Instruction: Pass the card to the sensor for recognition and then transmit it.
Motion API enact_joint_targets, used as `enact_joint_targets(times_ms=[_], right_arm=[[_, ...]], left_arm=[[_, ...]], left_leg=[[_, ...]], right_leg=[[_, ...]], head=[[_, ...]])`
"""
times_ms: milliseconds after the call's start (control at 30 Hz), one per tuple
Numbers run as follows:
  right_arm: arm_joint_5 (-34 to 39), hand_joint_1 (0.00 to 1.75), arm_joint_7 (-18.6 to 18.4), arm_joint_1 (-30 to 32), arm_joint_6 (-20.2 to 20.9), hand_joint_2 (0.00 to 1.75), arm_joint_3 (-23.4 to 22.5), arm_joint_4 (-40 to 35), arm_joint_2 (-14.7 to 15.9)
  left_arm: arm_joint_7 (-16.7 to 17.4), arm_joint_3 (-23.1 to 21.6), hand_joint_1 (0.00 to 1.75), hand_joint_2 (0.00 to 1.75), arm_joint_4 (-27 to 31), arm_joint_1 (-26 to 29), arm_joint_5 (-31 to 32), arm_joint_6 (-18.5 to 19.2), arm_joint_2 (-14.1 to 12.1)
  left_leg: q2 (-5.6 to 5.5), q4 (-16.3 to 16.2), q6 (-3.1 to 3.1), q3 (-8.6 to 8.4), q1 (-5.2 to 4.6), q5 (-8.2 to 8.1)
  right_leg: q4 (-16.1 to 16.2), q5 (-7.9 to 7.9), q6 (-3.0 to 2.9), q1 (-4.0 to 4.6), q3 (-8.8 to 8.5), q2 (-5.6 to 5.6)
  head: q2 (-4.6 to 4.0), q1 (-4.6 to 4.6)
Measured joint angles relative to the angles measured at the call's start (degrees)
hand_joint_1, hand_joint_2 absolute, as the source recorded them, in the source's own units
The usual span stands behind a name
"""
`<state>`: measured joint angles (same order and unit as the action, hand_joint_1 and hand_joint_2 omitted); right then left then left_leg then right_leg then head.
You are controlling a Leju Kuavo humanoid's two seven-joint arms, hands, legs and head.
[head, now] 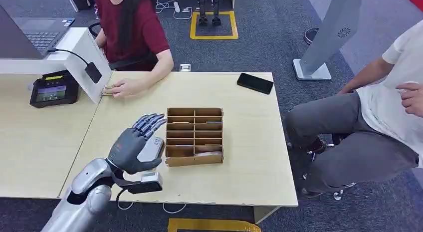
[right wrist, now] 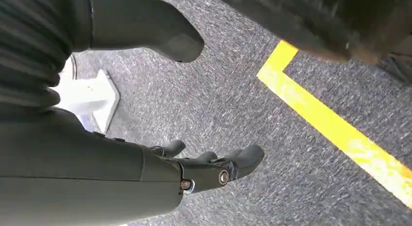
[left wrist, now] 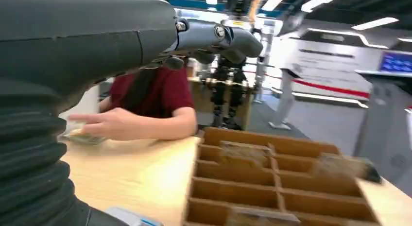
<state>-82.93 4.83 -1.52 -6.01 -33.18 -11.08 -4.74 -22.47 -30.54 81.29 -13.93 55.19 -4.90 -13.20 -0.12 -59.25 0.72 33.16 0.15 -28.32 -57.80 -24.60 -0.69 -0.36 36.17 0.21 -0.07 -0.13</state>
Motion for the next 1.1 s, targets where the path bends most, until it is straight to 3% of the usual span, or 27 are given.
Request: enact_joint_targets(times_ms=[100, 267, 500, 633, 1100], right_arm=[[0.3, 0.0, -0.7, 0.0, 0.2, 1.75, -0.6, 0.0, 0.0], [0.2, 0.0, -0.7, 0.0, 0.5, 1.75, -1.1, 0.0, 0.0], [-0.3, 0.0, -0.7, 0.0, 0.8, 1.75, -1.2, 0.0, 0.0], [-0.6, 0.0, -0.7, 0.0, 0.9, 1.75, -1.2, 0.0, 0.0], [-0.8, 0.0, -0.7, 0.0, 0.9, 1.75, -1.2, 0.0, 0.0]], left_arm=[[1.2, -4.6, 0.0, 1.75, 1.9, 0.0, 1.6, -0.2, -0.4], [1.9, -8.3, 0.0, 1.75, 3.5, 0.1, 2.1, -0.3, -0.5], [1.9, -10.4, 0.0, 1.75, 4.7, 0.1, 1.5, -0.4, -0.9], [5.9, -13.2, 0.0, 1.75, 4.9, 0.1, 6.7, -2.1, -0.9], [6.8, -15.5, 0.0, 1.75, 4.9, 0.1, 8.0, -3.1, -0.9]], left_leg=[[0.01, 0.0, 0.0, 0.01, 0.0, 0.0], [0.01, 0.0, 0.0, -0.01, 0.01, 0.01], [0.01, 0.0, -0.01, -0.03, 0.03, 0.01], [0.02, 0.0, -0.01, -0.02, 0.02, 0.01], [0.02, 0.0, -0.01, -0.02, 0.02, 0.01]], right_leg=[[0.0, 0.03, 0.01, 0.0, 0.0, 0.0], [0.0, 0.03, 0.01, 0.0, 0.0, 0.0], [0.0, 0.03, -0.01, 0.01, 0.01, 0.0], [0.0, 0.03, 0.0, 0.01, 0.01, 0.01], [0.0, 0.03, 0.0, 0.01, 0.01, 0.0]], head=[[0.0, 0.02], [0.0, 0.02], [0.0, 0.0], [0.0, 0.02], [0.0, 0.0]])
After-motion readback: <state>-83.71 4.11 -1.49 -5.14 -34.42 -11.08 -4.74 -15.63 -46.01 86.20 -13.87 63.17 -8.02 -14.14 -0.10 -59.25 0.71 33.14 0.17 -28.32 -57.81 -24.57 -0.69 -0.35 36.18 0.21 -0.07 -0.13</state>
